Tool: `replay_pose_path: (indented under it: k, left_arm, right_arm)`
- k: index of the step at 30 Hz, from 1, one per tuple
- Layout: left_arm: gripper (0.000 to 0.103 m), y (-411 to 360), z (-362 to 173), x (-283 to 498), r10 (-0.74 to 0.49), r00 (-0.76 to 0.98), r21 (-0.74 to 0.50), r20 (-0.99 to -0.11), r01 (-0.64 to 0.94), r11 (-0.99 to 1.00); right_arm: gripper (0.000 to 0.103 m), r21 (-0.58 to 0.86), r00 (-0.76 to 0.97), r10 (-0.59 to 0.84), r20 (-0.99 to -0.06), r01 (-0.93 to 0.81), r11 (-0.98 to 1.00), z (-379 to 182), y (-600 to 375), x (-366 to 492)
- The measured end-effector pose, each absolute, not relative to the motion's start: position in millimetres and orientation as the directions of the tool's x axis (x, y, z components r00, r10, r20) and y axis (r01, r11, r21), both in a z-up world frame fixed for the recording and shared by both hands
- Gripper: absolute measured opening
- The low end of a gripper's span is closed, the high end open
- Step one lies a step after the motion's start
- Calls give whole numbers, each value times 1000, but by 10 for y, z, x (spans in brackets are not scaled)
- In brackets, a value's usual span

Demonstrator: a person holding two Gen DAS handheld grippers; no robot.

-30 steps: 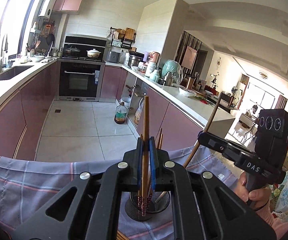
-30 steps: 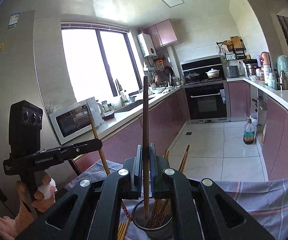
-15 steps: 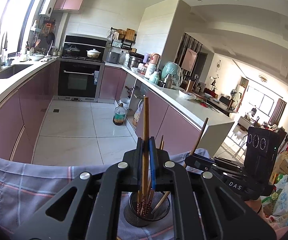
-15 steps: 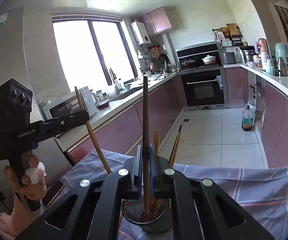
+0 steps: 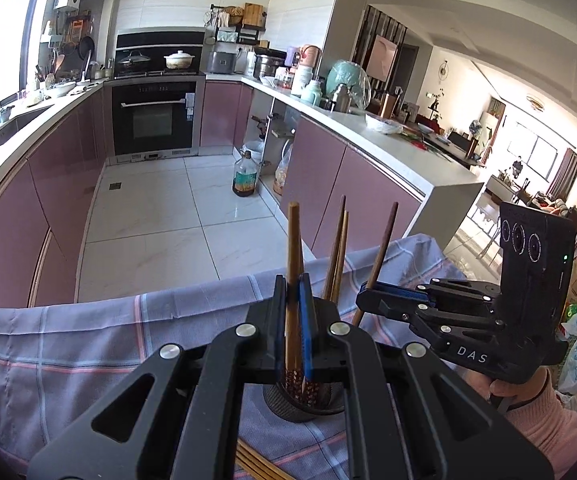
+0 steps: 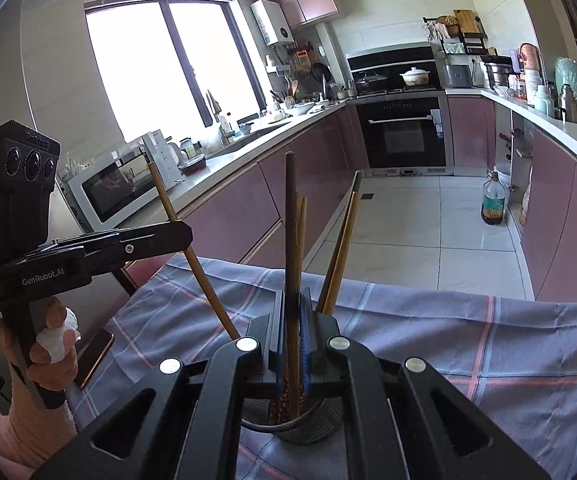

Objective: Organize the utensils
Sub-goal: 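Lower the chopstick into the mesh cup and open the right tool while the left tool releases its own, then move both open tools back over the chopsticks on the cloth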

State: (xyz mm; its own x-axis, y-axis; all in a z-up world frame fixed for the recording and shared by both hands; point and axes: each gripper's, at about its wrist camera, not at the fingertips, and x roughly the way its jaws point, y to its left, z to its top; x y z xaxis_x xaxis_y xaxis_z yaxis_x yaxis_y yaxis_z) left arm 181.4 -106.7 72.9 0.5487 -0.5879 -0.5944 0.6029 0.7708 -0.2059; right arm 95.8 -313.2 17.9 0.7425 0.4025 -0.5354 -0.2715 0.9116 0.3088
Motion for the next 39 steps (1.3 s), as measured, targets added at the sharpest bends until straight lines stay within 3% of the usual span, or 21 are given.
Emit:
replay_pose_path:
  k: [4,7,9,13,16,18,26,33,39]
  left_arm:
    - [8,-1145,566,2007,-554,532,-201,-640,580,789]
    - [13,-1191,463,2128,-546,525,-213,-653,565,797]
    - [23,-1174,420,2183,-541,530,-219,-653,552,804]
    - [25,-1183,347,2245,-534,534,-218,-655,543,811]
    - [32,-1172,347,2200,-527,553,-202,-645,542,816]
    - [42,-1142,378,2119,-518,585,-180,-624,537,824]
    - [48,-866,452,1804,-493,660,-145,-566,510,848]
    - [52,-593,268,1414,-465,673,-108,-575,501,859]
    - [53,-330,-225,1121,-419,633,-102,-651,475,874]
  right_arm:
    - [10,313,746,380,-547,-238,919,128,-3158,978]
    - [18,322,756,370,-540,-221,921,113,-3201,960]
    - [22,321,761,365,-536,-216,922,119,-3216,945]
    - [23,313,771,353,-530,-210,926,121,-3229,890]
    - [25,304,781,349,-518,-214,928,133,-3216,802]
    - [26,300,786,360,-502,-232,925,149,-3197,715]
    - [28,263,770,422,-480,-332,906,164,-3006,360]
    - [29,245,679,485,-551,-423,872,-100,-2694,141]
    - [29,250,575,497,-650,-455,854,-473,-2416,72]
